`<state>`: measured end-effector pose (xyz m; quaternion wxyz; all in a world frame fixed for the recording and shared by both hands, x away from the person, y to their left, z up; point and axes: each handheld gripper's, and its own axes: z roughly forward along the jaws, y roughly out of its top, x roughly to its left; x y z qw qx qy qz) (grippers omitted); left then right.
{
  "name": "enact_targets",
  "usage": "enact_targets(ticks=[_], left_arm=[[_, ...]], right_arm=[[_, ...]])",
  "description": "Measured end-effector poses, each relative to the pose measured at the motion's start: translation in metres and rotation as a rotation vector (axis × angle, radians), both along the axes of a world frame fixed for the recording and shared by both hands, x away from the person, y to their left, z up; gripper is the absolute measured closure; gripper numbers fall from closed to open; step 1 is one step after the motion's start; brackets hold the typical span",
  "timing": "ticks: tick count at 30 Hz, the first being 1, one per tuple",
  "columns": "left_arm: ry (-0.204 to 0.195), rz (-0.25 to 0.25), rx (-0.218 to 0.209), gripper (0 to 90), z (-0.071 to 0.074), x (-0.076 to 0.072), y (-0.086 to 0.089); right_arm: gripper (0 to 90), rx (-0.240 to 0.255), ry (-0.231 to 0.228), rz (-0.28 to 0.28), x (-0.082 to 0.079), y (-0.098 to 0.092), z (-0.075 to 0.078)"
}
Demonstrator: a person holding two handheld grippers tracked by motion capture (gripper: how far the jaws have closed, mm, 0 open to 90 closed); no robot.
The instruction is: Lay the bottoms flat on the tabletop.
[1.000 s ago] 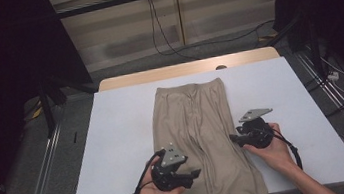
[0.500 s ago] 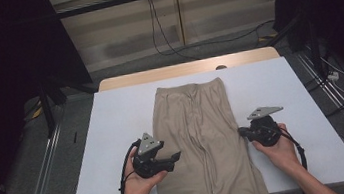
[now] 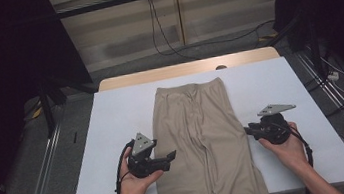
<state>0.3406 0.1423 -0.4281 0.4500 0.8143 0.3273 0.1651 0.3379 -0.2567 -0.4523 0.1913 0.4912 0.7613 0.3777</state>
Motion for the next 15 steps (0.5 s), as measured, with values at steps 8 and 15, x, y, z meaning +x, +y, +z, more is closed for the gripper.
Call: enact_targets(ticks=[8,15], left_arm=[[-0.062,0.001,-0.016,9.5,0.006,-0.006,0.011],[-0.069,0.040,-0.026,5.7,0.004,-0.009,0.031]], right_arm=[[41.6,0.073,-0.073,0.028,-0.016,-0.002,0.012],[24.4,0.113,-0.129,0.032,-0.038,-0.007,0.019]])
